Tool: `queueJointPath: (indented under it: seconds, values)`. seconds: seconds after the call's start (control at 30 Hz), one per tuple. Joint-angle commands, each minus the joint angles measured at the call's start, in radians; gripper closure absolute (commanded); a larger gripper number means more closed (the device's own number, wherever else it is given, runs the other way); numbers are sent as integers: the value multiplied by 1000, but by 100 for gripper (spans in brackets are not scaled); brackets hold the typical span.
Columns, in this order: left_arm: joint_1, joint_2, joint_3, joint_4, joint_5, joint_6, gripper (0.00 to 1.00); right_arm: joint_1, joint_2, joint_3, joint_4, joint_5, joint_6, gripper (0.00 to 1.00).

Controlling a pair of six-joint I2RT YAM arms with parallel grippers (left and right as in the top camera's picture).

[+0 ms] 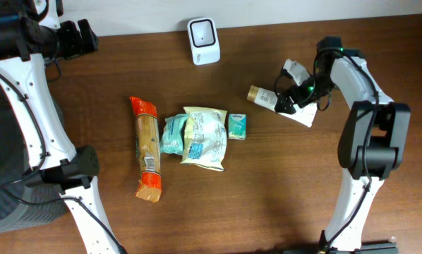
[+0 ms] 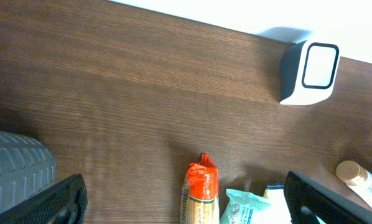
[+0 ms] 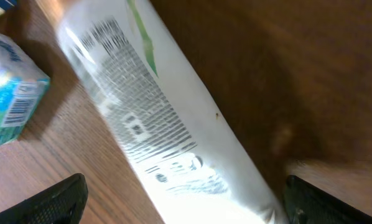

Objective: Scan the item barcode

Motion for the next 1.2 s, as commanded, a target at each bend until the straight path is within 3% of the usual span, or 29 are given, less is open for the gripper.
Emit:
queueJointPath:
  seconds: [0.0, 0.13, 0.17, 0.27, 0.33, 0.43, 0.5, 0.53, 0.57, 0.6, 0.7, 0.77, 0.97, 1.17]
  values:
    - [4, -8, 2, 0, 0, 16, 1, -3, 58, -3, -23, -49, -14, 1]
    - [4, -8, 2, 0, 0, 16, 1, -1, 59, -2, -89, -119, 108, 2]
    - [4, -8, 2, 0, 0, 16, 1, -1, 59, -2, -159, -204, 109, 5]
    - [4, -8, 2, 0, 0, 16, 1, 7, 59, -35, -224, -262, 109, 31]
    - [4, -8, 2, 0, 0, 16, 1, 8, 59, -104, -167, -263, 115, 39]
    - [4, -8, 2, 0, 0, 16, 1, 20, 59, -195, -30, -262, 260, 47]
    - [4, -8, 2, 0, 0, 16, 1, 42, 59, -224, 26, -256, 299, 62]
    - [4, -8, 2, 0, 0, 16, 1, 59, 59, -225, 59, -229, 364, 93]
    - [4, -8, 2, 0, 0, 16, 1, 69, 59, -225, 92, -209, 439, 96]
    - [4, -8, 2, 0, 0, 16, 1, 71, 56, -218, 113, -210, 509, 96]
    - [4, -8, 2, 0, 0, 16, 1, 71, 5, -147, 27, -214, 511, 96]
    - [4, -8, 2, 0, 0, 16, 1, 72, -152, -39, -83, -264, 465, 96]
    - [4, -8, 2, 0, 0, 16, 1, 98, -544, -2, -106, -334, 464, 96]
    - [4, -8, 2, 0, 0, 16, 1, 196, -644, 31, -102, -288, 515, 96]
